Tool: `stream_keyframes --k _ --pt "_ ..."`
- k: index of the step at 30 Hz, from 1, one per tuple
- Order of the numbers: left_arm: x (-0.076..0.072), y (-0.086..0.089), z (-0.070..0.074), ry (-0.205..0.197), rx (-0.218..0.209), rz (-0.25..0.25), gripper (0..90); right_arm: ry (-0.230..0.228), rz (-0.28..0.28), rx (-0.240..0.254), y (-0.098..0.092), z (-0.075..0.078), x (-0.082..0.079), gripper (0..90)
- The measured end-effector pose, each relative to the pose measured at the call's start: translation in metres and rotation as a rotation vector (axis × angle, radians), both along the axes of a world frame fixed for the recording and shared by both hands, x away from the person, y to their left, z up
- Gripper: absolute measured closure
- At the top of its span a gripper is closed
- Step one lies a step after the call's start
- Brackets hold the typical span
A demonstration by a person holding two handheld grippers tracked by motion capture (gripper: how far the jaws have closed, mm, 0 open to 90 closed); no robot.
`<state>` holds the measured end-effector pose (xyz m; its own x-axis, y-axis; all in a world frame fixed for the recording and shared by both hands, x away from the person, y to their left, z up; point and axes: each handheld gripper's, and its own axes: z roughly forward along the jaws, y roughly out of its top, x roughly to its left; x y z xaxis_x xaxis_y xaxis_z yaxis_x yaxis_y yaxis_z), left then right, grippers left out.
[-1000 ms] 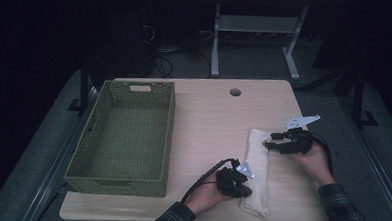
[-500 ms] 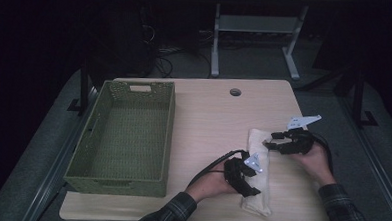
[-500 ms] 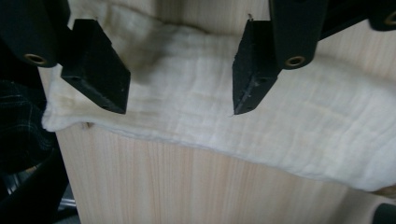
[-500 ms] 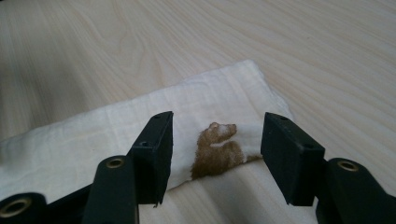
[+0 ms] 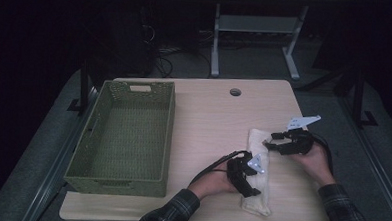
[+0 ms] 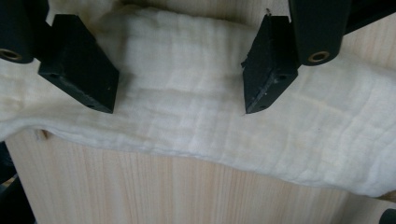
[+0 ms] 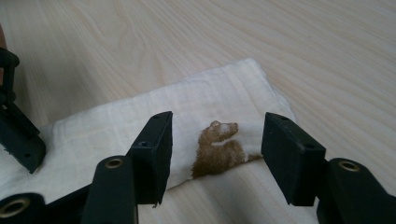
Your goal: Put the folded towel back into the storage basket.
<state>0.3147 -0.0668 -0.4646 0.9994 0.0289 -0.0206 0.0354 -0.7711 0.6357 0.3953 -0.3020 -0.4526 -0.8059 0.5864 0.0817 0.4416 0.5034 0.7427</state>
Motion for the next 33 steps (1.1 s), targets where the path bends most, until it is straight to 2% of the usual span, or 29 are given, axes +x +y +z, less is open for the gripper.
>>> stream_keyframes --k 3,9,11,17,20,28,33 --pt "-0.001 0.002 0.000 0.004 -0.016 0.045 35.2 -0.001 -0.002 0.003 0.000 0.000 0.000 43.1" --pt "0.000 0.005 0.005 0.032 0.003 0.052 73.3 0.001 0.008 0.008 0.001 0.000 -0.001 42.9" --pt "-0.001 0.006 0.005 0.037 0.003 0.052 78.1 0.001 0.017 0.015 0.001 0.001 -0.001 42.4" --pt "-0.002 0.011 0.007 0.092 -0.018 0.088 80.9 0.006 0.072 0.017 0.004 0.004 0.000 36.8" --pt "-0.004 0.016 0.011 0.097 -0.021 0.093 80.9 0.003 0.108 0.016 0.010 0.005 0.001 35.2" --pt "-0.013 0.033 0.017 0.121 -0.031 0.122 80.8 -0.020 0.156 -0.011 0.024 0.008 0.007 34.8" --pt "-0.015 0.045 0.020 0.128 -0.042 0.138 80.7 -0.006 0.175 -0.014 0.036 0.006 0.015 35.0"
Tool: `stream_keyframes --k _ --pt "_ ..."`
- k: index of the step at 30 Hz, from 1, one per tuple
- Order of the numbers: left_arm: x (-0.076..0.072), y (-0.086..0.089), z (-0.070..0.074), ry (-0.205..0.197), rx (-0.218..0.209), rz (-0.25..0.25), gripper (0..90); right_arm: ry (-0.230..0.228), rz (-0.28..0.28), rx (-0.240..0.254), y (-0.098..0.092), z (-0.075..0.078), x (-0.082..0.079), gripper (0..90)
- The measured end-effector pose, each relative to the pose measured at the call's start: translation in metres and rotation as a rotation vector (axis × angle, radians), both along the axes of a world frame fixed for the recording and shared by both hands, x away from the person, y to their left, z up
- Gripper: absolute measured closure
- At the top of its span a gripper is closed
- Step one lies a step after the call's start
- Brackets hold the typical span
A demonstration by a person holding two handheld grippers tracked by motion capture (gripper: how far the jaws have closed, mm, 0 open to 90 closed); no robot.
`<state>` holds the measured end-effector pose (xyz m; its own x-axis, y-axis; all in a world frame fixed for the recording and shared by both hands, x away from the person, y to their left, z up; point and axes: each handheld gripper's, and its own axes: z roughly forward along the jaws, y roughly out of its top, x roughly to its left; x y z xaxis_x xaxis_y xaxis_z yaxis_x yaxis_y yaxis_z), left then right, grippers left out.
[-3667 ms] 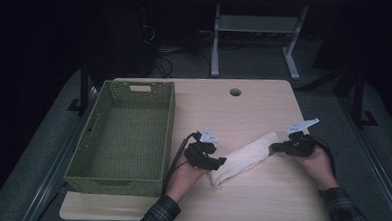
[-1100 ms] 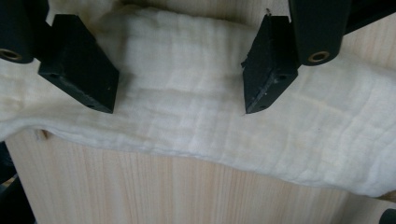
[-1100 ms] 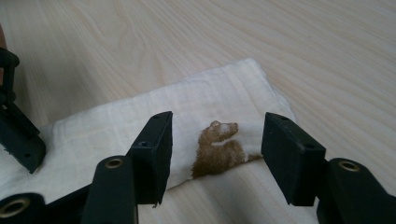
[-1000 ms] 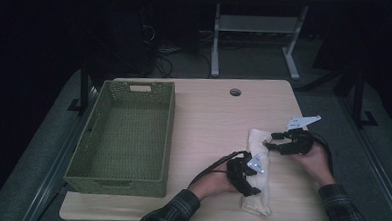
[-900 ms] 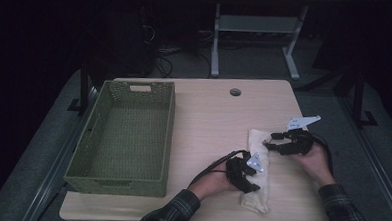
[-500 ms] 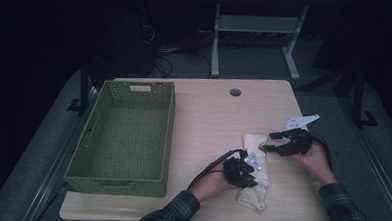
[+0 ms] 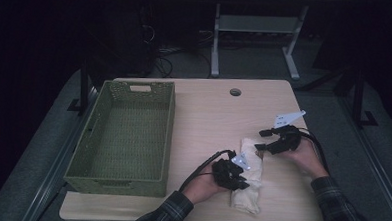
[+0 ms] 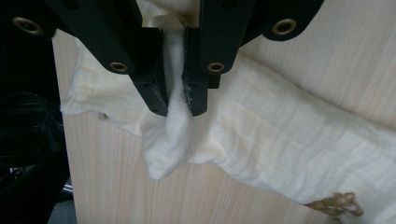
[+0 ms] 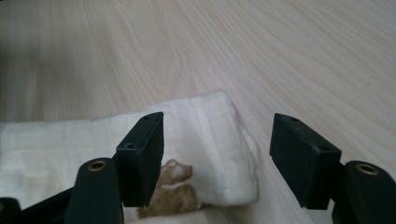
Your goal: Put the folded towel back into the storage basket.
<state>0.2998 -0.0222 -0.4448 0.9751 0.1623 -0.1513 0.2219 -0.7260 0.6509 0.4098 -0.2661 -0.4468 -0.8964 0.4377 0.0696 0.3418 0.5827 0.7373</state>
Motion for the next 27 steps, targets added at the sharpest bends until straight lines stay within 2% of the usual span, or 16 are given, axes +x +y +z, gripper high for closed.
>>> stream_keyframes --k 8,10,14,18,19,20,22,24,27 --pt "-0.002 0.007 0.000 0.019 -0.011 0.022 80.7 0.026 0.037 -0.032 0.018 -0.011 0.019 36.1" --pt "-0.002 0.007 0.000 0.018 -0.011 0.021 80.7 0.048 0.053 -0.036 0.021 -0.015 0.021 36.2" --pt "0.000 0.007 -0.002 0.022 -0.011 0.020 80.7 0.052 0.090 -0.075 0.024 -0.024 0.021 38.9" --pt "0.000 0.006 -0.001 0.021 -0.013 0.024 80.7 0.022 0.109 -0.080 0.023 -0.024 0.014 50.8" --pt "0.000 0.006 -0.001 0.019 -0.010 0.025 80.7 0.039 0.107 -0.082 0.024 -0.023 0.011 56.6" --pt "0.001 0.006 -0.001 0.017 -0.010 0.024 80.7 0.028 0.119 -0.087 0.024 -0.023 0.010 59.7" --pt "0.002 0.006 -0.001 0.016 -0.009 0.022 80.8 0.039 0.127 -0.096 0.026 -0.022 0.010 64.9" --pt "0.002 0.006 -0.001 0.017 -0.006 0.022 80.8 0.058 0.151 -0.097 0.026 -0.021 0.010 73.8" --pt "0.003 0.006 0.000 0.019 -0.012 0.028 80.8 0.070 0.161 -0.088 0.027 -0.021 0.009 80.0"
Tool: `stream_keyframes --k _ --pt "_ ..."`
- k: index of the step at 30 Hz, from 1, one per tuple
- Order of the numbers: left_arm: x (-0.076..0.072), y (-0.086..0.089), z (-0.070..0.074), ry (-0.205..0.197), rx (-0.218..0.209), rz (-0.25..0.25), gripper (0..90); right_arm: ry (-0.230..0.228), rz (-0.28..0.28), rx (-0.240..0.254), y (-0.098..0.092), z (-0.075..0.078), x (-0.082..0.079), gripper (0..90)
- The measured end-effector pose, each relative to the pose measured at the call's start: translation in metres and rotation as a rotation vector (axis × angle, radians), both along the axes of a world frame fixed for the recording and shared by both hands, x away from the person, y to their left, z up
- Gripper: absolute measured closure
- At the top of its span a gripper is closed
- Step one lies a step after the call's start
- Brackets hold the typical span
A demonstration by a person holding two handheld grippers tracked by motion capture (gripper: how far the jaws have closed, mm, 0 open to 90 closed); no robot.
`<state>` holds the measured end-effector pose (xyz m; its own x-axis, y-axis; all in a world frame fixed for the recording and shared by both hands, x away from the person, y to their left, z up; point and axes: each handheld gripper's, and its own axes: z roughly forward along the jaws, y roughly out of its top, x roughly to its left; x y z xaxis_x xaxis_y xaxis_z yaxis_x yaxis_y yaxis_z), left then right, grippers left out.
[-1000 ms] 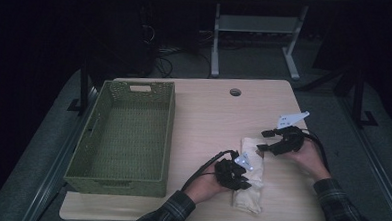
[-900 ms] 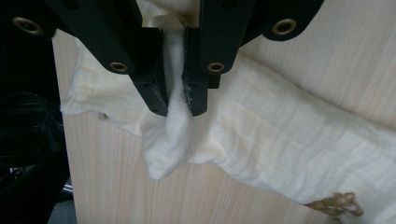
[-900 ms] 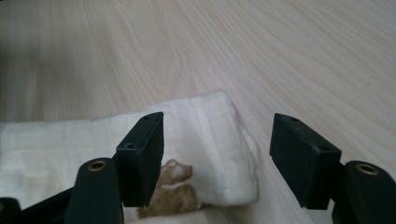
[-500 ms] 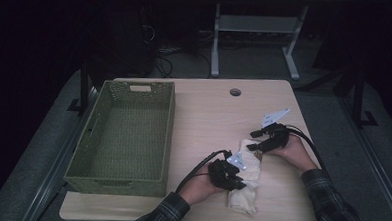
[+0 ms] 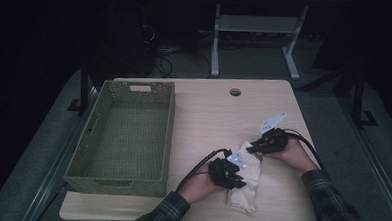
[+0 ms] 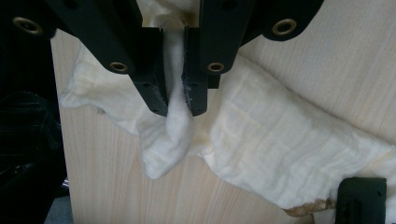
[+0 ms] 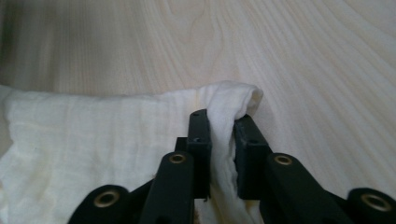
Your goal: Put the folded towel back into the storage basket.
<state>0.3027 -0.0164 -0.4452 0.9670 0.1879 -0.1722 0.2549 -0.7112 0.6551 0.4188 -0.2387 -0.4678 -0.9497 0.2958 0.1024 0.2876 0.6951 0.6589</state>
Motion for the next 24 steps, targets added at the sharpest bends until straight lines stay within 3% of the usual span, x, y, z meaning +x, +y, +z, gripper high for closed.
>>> stream_keyframes --k 8,17,24 --pt "0.006 0.003 0.010 0.001 -0.029 0.007 81.0 -0.022 -0.008 -0.002 0.004 0.008 -0.001 82.3" --pt "0.009 0.014 0.038 -0.028 -0.052 0.057 81.0 -0.058 0.014 0.043 0.019 0.042 0.008 82.2" --pt "0.012 0.024 0.062 -0.052 -0.058 0.086 81.0 -0.101 0.047 0.045 0.034 0.068 0.016 82.1"
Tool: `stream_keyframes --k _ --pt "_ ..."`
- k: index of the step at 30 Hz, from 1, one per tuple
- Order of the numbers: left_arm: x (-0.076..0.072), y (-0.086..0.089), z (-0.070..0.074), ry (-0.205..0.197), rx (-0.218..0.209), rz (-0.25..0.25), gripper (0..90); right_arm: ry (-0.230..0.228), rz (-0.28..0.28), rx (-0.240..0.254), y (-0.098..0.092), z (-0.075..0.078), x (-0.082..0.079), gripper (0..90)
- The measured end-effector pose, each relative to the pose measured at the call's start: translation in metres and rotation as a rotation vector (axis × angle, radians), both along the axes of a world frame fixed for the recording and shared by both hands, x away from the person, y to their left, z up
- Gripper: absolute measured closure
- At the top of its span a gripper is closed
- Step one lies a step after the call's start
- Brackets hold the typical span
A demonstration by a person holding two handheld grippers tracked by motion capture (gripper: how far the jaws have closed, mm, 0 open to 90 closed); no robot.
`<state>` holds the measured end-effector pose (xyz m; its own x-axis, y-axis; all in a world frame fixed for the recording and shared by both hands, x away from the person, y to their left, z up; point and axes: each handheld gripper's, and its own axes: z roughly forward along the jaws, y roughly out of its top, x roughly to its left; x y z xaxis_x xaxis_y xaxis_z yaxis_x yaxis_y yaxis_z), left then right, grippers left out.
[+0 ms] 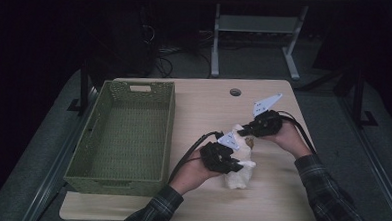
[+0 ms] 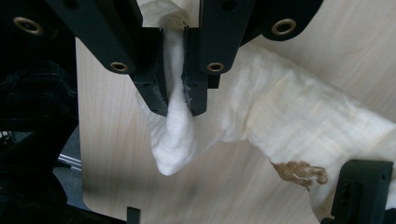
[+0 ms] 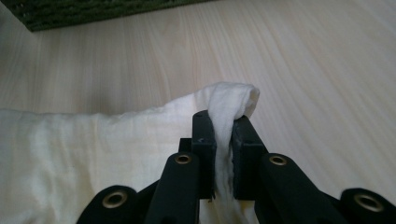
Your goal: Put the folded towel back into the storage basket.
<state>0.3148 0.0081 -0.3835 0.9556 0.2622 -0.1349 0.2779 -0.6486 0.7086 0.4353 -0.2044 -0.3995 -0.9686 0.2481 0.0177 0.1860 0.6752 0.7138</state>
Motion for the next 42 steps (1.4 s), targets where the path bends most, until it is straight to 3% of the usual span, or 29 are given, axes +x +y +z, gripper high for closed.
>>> stream_keyframes --k 11,25,42 --pt "0.004 0.021 0.037 -0.037 0.025 0.022 81.0 -0.011 0.016 0.035 0.025 0.038 0.012 82.1" --pt "0.014 0.073 0.078 -0.076 -0.012 0.053 81.0 -0.041 0.038 0.049 0.070 0.075 0.035 82.1" --pt "0.015 0.145 0.093 -0.102 -0.033 0.088 80.9 -0.053 0.083 0.062 0.139 0.092 0.053 82.1"
